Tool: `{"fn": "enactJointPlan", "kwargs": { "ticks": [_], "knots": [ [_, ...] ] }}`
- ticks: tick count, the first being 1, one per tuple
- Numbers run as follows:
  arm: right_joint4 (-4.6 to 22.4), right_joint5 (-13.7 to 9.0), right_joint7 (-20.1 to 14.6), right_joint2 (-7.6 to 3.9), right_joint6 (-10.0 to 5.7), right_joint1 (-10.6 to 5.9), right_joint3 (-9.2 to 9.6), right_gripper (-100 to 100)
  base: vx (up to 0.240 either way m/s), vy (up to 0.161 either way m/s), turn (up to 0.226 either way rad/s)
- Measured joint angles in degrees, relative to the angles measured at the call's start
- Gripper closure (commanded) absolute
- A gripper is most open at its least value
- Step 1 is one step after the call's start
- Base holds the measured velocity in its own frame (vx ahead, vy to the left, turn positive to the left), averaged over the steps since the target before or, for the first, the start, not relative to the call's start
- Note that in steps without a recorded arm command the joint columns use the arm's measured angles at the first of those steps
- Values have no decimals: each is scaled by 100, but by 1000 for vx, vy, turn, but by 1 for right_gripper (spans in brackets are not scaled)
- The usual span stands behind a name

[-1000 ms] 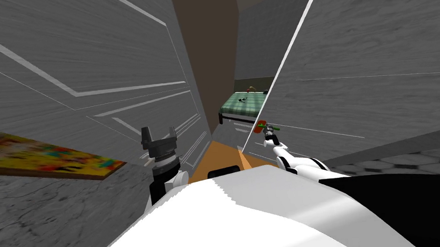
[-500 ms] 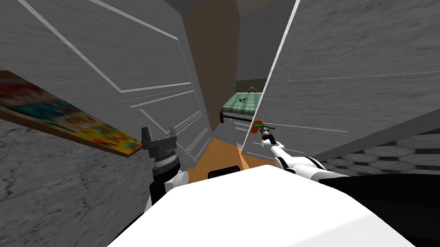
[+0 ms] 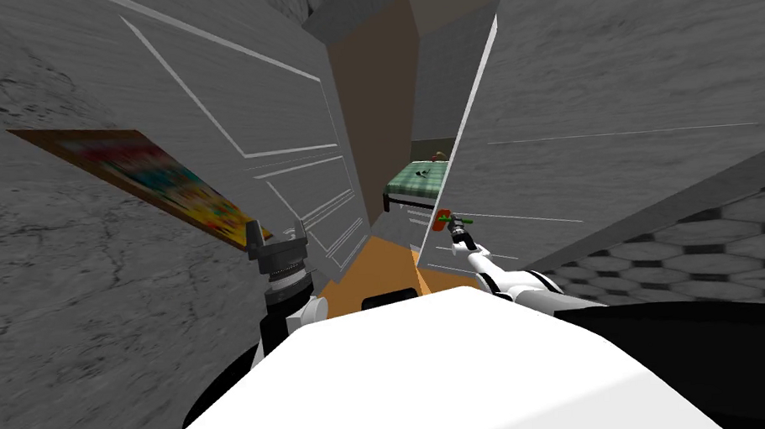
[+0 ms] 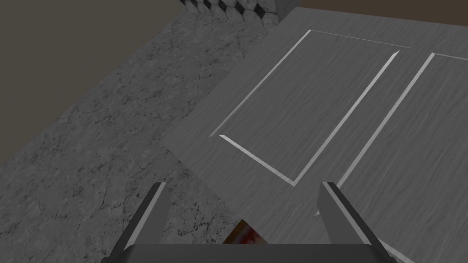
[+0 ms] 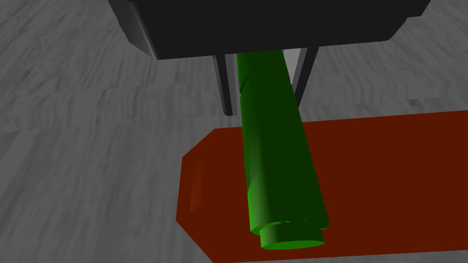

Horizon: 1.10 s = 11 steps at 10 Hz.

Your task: Pull the door open

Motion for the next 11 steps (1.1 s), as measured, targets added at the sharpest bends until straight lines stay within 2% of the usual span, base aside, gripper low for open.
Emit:
{"fn": "enactJointPlan", "kwargs": {
  "ticks": [3, 5, 8, 10, 11],
  "knots": [
    [-93, 51, -100, -11, 11, -19, 150, 100, -214, -63, 73],
    [-146, 105, -167, 35, 31, -36, 296, 100, -227, -86, 91],
    [-418, 187, -279, 61, 97, 29, 514, 100, -214, -50, 58],
    [-267, 233, -376, 51, 16, -62, 650, 100, -240, -47, 58],
    [-359, 248, -405, 55, 28, -38, 690, 100, -101, -10, 30]
  ]
}}
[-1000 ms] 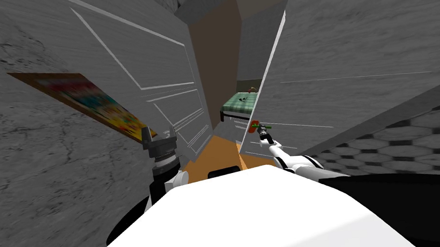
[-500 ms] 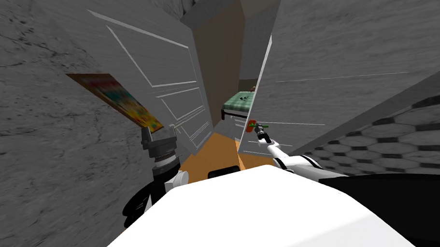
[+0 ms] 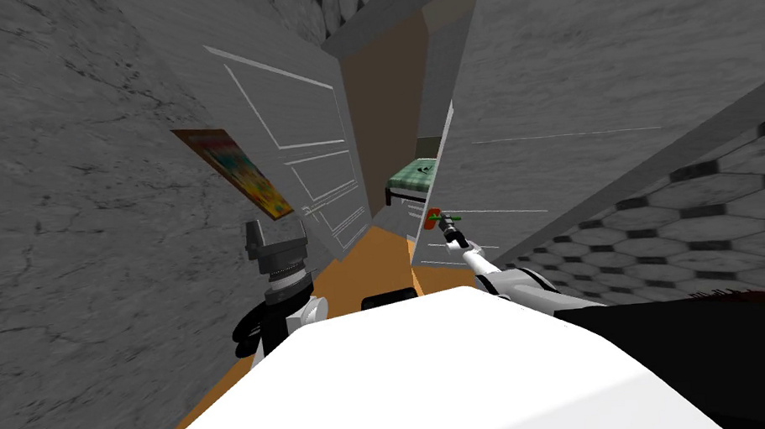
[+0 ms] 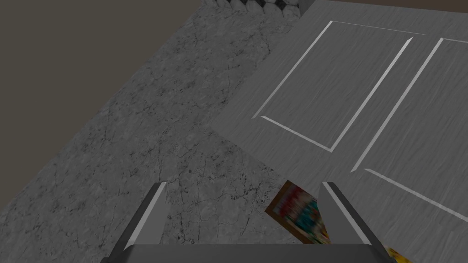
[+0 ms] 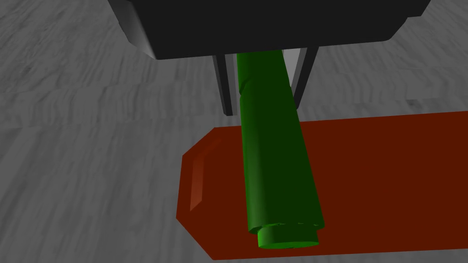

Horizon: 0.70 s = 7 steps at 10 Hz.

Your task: Pull the door open

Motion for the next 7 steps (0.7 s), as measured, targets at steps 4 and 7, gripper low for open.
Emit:
{"fn": "enactJointPlan", "kwargs": {
  "ticks": [4, 7],
  "knots": [
    [-46, 50, -77, 26, -1, 4, 156, 100, -176, -62, 59],
    [-186, 116, -224, 7, 15, 39, 385, 100, -186, -96, 78]
  ]
}}
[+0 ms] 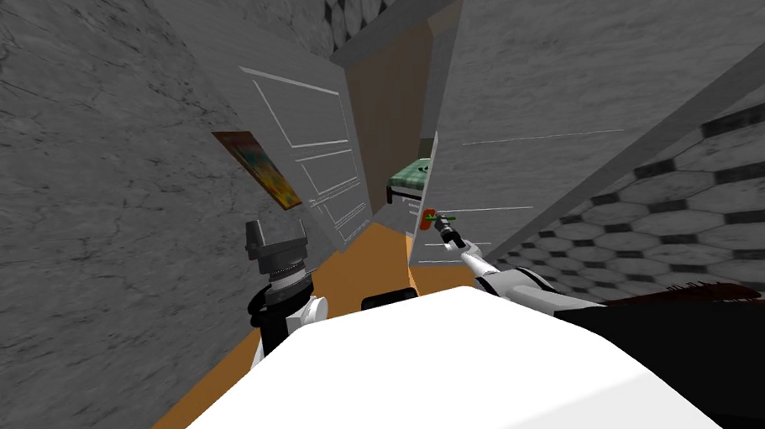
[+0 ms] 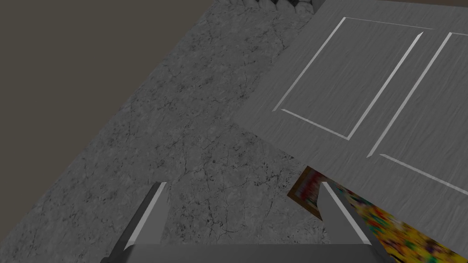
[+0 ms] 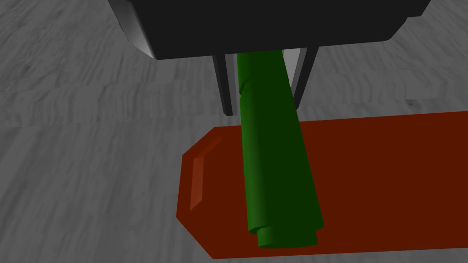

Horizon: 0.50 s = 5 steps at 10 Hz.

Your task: Pull the door open

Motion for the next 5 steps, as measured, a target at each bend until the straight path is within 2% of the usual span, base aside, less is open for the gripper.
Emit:
{"fn": "enactJointPlan", "kwargs": {
  "ticks": [2, 4, 5],
  "knots": [
    [-27, 48, -96, -4, -40, -37, 151, 100, -216, -84, 64],
    [-137, 89, -158, 2, -28, 1, 273, 100, -199, -51, 42],
    [-121, 108, -198, -8, -47, -12, 334, 100, -90, -17, 21]
  ]
}}
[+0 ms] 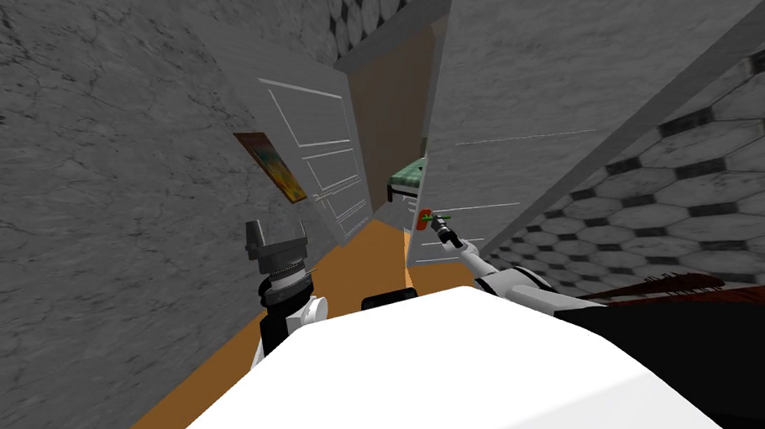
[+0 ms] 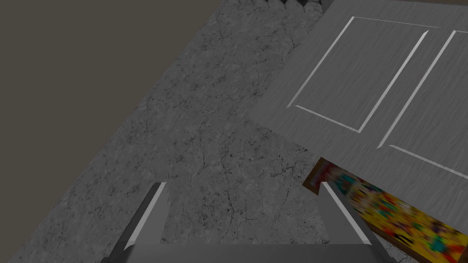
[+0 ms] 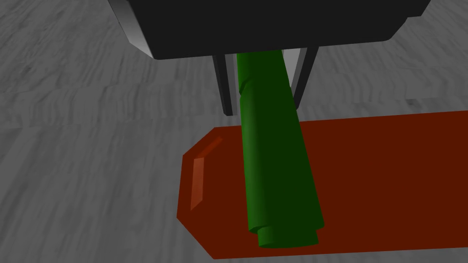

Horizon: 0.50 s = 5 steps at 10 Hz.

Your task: Pull the door open

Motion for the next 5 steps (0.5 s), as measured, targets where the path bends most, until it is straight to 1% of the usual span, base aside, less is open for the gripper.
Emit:
{"fn": "enactJointPlan", "kwargs": {
  "ticks": [1, 3, 5],
  "knots": [
    [12, 7, -9, 13, 2, 14, 21, 100, -133, -39, 77],
    [0, 29, -97, -36, -39, 17, 122, 100, -167, -78, 72],
    [-55, 55, -200, -91, -87, 32, 238, 100, -181, -59, 71]
  ]
}}
